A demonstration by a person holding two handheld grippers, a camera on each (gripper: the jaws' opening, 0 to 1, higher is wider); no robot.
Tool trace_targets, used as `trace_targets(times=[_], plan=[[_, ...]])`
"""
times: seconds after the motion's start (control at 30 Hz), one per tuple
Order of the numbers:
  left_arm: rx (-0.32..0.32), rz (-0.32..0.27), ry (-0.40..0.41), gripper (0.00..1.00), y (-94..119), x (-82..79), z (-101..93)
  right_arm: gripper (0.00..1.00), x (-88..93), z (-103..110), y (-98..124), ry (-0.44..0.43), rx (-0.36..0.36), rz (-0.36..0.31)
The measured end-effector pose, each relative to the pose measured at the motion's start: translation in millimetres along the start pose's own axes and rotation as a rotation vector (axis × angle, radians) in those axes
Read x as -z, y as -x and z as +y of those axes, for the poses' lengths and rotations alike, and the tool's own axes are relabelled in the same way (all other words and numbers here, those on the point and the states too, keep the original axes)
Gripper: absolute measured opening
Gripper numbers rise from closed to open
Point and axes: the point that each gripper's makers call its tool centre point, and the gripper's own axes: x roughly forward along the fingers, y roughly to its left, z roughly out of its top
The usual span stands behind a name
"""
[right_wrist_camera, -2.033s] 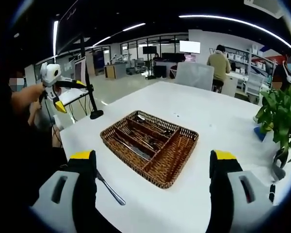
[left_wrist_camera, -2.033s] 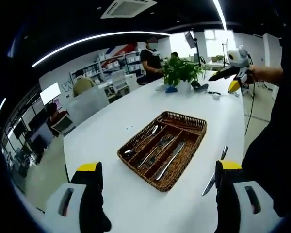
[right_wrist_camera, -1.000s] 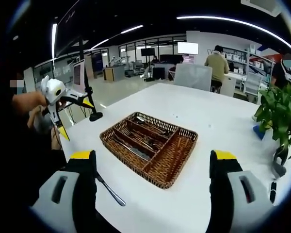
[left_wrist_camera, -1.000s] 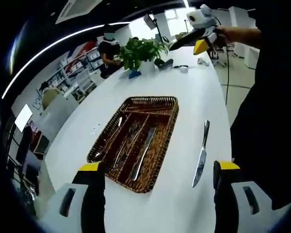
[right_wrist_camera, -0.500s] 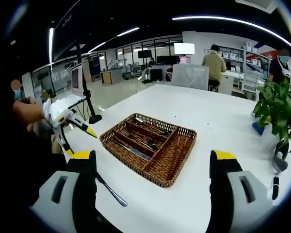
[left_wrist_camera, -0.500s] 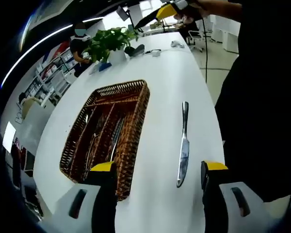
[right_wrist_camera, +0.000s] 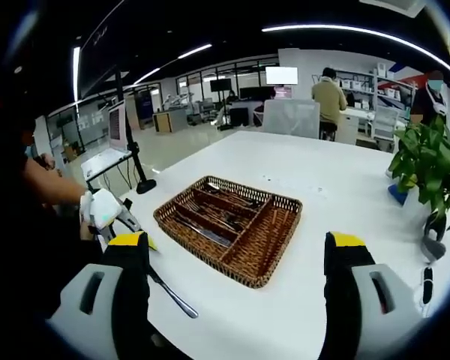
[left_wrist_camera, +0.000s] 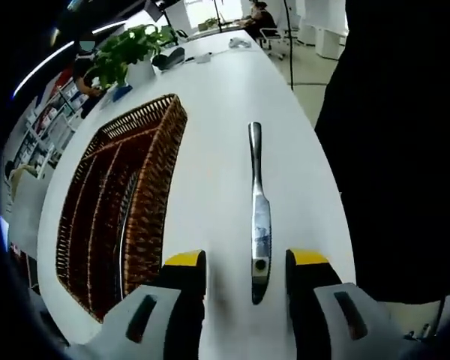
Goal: Arrange the knives, forks, and spoons in their matching storage slots by inserting each utensil handle-first until every utensil is classified and aligned in the correct compartment
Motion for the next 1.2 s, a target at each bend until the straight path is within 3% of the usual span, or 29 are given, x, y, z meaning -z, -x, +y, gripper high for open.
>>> trace_targets(times=[0.53,0.73,0.93,1.13,1.17,1.2], plan=[[0.067,-0.003,-0.028,0.25,-17,-3.7,-8.9,1.0,5.2,-5,7,0.0,0.019,0.003],[0.122,0.001,-0.04,0.14,-17,-2.3,-18.2,1.0,4.0,-4,7,-0.001,0.014,-0.004],[0.126,-0.001,-0.053,0.12,-17,-2.6,-16.9,1.0,3.6,-4,6,0.009,0.016,-0.002],[0.123,0.048,-0.025,0.11,-18,-3.4,-15.8,1.0,4.5,1,3,0.021,0.0,0.007],[0.119,0.069,0.023,0.11,-17,-1.7,-15.8,1.0,4.3,2,3,0.022,-0.001,0.007],[0.118,0.064,0.003,0.11,-18,-3.4,-14.8,1.0,4.0,2,3,0.021,-0.002,0.006]])
